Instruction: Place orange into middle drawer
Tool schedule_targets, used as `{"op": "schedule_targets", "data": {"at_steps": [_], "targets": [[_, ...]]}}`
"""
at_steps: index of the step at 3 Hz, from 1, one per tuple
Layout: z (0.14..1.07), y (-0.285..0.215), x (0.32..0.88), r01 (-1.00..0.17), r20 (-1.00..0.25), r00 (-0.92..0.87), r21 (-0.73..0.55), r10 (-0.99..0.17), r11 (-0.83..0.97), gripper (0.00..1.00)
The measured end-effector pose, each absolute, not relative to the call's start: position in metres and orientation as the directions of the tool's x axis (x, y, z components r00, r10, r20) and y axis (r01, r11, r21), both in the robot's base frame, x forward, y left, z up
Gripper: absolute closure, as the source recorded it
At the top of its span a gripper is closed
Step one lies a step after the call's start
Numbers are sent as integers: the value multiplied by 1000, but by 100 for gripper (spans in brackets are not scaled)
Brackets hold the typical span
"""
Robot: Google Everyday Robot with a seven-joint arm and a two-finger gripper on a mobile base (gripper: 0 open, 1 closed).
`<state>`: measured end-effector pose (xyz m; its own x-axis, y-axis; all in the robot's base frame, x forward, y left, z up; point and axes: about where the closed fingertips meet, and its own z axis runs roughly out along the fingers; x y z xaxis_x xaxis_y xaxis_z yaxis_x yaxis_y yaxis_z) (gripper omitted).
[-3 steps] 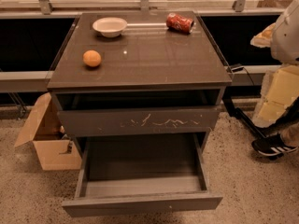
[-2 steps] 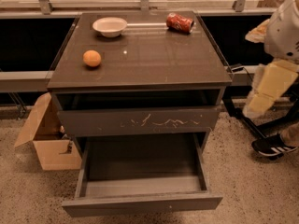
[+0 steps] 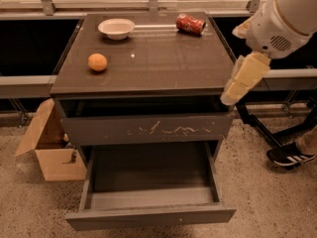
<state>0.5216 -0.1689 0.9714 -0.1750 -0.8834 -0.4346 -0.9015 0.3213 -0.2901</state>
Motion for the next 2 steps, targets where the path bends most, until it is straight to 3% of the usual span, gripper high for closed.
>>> {"op": "schedule_targets", "data": {"at_steps": [2], "targets": [[961, -141, 547, -893, -506, -169, -284, -845, 349, 0]]}}
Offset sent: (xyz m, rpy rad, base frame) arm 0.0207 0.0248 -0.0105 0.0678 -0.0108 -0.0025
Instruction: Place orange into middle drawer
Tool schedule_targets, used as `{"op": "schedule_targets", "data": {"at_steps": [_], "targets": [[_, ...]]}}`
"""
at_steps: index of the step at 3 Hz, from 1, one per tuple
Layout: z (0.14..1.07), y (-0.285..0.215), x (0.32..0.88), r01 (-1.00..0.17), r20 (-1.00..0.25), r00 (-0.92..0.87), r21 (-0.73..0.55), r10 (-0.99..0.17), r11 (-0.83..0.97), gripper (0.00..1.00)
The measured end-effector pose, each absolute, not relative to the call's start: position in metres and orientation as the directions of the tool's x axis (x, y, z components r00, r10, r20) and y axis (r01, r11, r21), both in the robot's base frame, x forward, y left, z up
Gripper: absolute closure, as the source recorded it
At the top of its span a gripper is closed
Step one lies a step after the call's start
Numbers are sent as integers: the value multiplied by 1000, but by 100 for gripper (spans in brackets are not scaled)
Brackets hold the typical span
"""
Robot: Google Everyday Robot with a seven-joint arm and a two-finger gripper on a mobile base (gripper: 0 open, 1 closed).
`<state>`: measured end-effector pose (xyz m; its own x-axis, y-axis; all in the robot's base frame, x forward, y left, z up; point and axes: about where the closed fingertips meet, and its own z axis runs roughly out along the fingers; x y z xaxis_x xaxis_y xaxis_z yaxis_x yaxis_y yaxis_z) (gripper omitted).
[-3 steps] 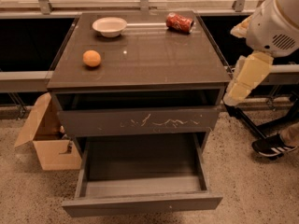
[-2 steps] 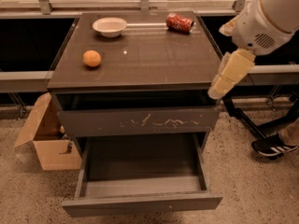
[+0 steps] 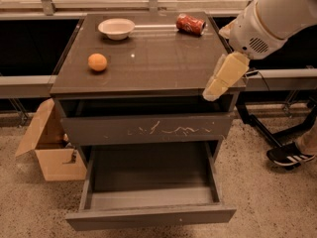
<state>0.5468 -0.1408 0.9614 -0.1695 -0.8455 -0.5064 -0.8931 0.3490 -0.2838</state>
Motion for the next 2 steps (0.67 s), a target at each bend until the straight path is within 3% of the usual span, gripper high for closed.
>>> {"op": "schedule_targets", "data": {"at_steps": [2], "targets": [[946, -116, 608, -887, -601, -106, -303, -792, 349, 0]]}}
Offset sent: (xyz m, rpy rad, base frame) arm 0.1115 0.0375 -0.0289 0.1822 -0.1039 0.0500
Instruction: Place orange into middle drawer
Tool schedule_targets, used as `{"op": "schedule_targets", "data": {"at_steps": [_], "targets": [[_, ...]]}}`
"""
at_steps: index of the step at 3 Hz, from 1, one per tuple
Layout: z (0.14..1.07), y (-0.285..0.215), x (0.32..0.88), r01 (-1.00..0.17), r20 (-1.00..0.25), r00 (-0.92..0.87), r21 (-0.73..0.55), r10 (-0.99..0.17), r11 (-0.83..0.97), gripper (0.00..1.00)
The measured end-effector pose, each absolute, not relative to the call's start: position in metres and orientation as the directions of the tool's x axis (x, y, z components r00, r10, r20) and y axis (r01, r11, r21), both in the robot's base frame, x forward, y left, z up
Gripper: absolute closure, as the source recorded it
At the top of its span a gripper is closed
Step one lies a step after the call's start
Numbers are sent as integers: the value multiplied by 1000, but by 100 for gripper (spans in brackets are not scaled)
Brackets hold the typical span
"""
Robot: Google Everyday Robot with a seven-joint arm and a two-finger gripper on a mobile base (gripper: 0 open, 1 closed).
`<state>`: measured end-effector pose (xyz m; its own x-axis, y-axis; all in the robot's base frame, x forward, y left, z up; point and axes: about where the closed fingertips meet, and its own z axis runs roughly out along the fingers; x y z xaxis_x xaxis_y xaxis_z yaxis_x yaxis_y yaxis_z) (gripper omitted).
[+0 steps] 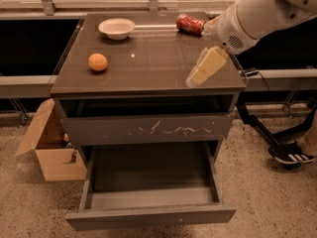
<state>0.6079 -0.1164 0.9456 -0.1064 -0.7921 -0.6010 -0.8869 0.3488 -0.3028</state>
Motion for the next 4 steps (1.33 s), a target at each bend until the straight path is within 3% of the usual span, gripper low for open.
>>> {"op": "schedule_targets", "data": {"at_steps": [2, 4], "targets": [[923, -70, 678, -864, -718, -115, -268, -686, 426, 0], [914, -50, 697, -865, -764, -115, -237, -635, 442, 0]]}}
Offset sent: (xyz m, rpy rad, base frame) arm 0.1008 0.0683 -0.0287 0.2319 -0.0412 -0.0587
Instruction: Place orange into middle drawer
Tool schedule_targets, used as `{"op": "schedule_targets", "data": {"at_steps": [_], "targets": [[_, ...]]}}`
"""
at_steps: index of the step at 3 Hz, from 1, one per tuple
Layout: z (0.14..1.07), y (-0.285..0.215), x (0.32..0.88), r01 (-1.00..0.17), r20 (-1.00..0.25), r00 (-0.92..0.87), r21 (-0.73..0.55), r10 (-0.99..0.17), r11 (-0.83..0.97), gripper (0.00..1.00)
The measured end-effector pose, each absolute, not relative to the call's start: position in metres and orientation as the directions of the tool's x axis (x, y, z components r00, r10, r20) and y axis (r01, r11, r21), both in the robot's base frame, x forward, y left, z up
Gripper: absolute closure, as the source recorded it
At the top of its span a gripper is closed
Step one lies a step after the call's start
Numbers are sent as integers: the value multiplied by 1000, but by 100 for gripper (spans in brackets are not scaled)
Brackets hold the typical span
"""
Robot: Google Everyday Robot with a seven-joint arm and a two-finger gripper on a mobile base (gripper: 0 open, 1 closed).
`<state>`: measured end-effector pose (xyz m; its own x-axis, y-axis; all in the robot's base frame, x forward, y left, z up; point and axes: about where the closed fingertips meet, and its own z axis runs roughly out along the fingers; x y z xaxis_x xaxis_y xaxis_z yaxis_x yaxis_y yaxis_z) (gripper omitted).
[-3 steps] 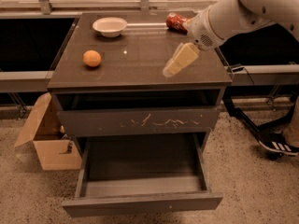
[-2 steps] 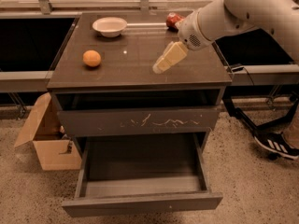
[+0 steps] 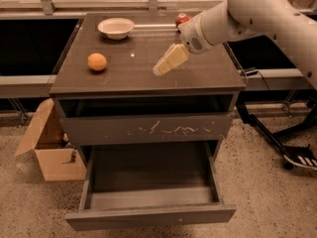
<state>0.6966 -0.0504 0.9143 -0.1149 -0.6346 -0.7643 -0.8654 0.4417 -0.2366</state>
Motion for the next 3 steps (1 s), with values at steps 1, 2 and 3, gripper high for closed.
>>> {"op": "schedule_targets", "data": {"at_steps": [1, 2, 3], "targets": [[908, -27, 714, -869, -809, -116, -198, -577, 453, 0], [902, -4, 728, -880, -832, -114, -170, -543, 444, 0], [896, 22, 739, -895, -849, -102, -149, -519, 420, 0]]}}
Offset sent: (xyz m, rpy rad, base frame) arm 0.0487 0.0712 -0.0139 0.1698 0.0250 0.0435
